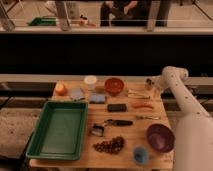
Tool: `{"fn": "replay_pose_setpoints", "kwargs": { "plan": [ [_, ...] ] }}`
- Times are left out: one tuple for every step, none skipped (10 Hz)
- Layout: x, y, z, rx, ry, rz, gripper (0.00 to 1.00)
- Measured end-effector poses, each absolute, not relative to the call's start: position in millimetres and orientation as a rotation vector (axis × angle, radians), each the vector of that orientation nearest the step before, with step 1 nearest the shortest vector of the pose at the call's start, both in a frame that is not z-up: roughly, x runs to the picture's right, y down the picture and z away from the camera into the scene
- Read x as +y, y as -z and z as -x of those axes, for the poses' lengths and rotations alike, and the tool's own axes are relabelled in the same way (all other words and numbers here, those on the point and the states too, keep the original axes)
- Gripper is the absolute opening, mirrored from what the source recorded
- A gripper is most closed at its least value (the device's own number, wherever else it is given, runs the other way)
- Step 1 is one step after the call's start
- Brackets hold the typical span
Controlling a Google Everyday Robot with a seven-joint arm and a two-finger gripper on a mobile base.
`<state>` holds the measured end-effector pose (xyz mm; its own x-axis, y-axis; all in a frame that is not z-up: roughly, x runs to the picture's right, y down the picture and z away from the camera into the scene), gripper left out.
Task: Stack cups on top of each other
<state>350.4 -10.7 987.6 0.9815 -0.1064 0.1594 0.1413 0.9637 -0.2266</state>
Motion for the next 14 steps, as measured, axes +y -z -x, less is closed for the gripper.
{"fn": "replay_pose_setpoints", "kwargs": {
  "plan": [
    [-11,-991,-350,-0.148,0.124,0.244,0.80],
    [-11,-993,-351,-0.148,0.121,0.247,0.80],
    [-11,-996,-352,-0.147,0.117,0.250,0.80],
    [-10,-997,-354,-0.147,0.113,0.253,0.76],
    [-10,-999,-356,-0.149,0.109,0.257,0.73],
    [-9,-1001,-357,-0.150,0.106,0.258,0.70],
    [-8,-1002,-358,-0.153,0.104,0.260,0.63],
    [-9,-1003,-359,-0.154,0.101,0.260,0.57],
    [-9,-1004,-359,-0.156,0.100,0.260,0.57],
    [-9,-1006,-357,-0.161,0.100,0.260,0.57],
    [-10,-1008,-355,-0.165,0.101,0.260,0.55],
    [-11,-1010,-354,-0.168,0.102,0.260,0.48],
    [-11,-1012,-351,-0.173,0.102,0.261,0.39],
    [-11,-1012,-350,-0.177,0.101,0.260,0.29]
  ]
}}
